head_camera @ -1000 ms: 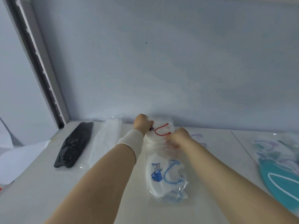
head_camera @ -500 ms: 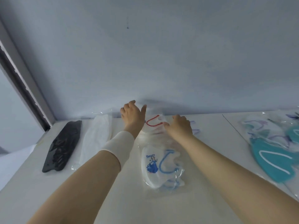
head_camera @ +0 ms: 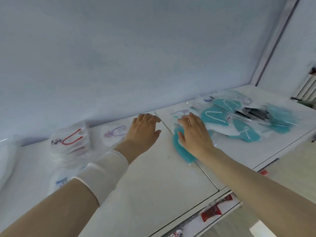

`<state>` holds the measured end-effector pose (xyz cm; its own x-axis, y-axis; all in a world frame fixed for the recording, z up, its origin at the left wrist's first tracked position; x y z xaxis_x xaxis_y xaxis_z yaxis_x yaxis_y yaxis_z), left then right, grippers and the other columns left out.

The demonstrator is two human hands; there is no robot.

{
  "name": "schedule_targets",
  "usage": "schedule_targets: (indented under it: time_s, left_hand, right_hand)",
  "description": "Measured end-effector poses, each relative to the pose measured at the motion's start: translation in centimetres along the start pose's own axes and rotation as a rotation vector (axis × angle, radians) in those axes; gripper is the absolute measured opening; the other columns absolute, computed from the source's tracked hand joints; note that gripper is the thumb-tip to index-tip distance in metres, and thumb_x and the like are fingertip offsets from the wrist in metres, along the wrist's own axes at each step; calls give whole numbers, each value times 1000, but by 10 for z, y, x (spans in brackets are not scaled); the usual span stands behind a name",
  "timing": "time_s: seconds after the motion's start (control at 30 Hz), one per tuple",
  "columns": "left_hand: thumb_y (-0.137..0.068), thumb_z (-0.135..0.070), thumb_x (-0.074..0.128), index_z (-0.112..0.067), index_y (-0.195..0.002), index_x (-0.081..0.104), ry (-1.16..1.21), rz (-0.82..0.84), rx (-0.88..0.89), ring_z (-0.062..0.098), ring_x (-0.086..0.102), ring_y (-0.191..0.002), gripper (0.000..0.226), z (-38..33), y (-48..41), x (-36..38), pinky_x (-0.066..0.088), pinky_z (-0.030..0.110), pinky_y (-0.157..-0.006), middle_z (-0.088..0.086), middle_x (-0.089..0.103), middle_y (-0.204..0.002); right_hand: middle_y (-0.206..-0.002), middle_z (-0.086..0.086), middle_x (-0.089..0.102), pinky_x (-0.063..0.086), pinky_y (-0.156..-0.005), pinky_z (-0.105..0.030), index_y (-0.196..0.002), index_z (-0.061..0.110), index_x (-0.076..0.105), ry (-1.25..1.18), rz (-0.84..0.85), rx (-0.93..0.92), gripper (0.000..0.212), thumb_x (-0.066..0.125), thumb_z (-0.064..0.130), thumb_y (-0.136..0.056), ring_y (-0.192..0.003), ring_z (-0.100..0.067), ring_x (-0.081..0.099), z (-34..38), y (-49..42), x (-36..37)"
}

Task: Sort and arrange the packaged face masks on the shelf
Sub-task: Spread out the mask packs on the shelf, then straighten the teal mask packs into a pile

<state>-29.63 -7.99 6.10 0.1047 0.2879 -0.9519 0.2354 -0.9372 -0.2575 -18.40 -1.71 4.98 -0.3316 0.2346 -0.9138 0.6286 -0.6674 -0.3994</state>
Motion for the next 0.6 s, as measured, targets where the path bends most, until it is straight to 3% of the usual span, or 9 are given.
schedule_targets:
  time_s: [0.13, 0.37, 0.5, 0.6]
  left_hand:
    - [-96, -31, 47, -23, -136, 42, 50, 29, 5, 19, 32, -132, 41, -79, -22, 30, 21, 27, -106, -1, 41, -141]
    - [-96, -33, 47, -23, -135, 41, 110, 75, 47, 18, 32, -132, 41, -222, -69, 89, 18, 27, -108, -2, 40, -141]
    - [-96, -32, 46, -22, -136, 40, 108, 97, 104, 19, 31, -133, 42, -286, -104, 108, 18, 30, -108, -1, 39, -142]
    - [-95, -33, 47, -20, -136, 41, 86, 103, 95, 22, 33, -133, 43, -304, -134, 124, 21, 33, -109, 2, 40, -140]
  right_hand:
    - [-106, -23, 63, 48, -88, -52, -105, -2, 63, 23, -37, 48, 45, 79, 7, -64, -110, -44, 57, -114, 27, -17]
    - [-111, -22, 63, 46, -90, -54, -108, 1, 63, -13, -25, 207, 43, 78, 9, -68, -113, -44, 55, -296, 96, -28]
    - [-121, -21, 58, 38, -102, -50, -119, 1, 58, -47, -33, 282, 44, 71, 11, -78, -123, -42, 47, -360, 108, -34]
    - [-125, -19, 55, 38, -103, -47, -120, 3, 56, -76, -40, 283, 42, 69, 15, -81, -124, -39, 46, -388, 99, -34]
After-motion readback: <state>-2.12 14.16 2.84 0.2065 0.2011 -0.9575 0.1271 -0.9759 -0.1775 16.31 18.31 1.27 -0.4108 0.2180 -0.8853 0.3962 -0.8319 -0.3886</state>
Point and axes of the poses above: each hand's wrist, its own y-axis away from the middle knuckle, its own x-axis out of the palm, z = x × y, the point moved 10 cm from there along -y, towards the middle knuckle
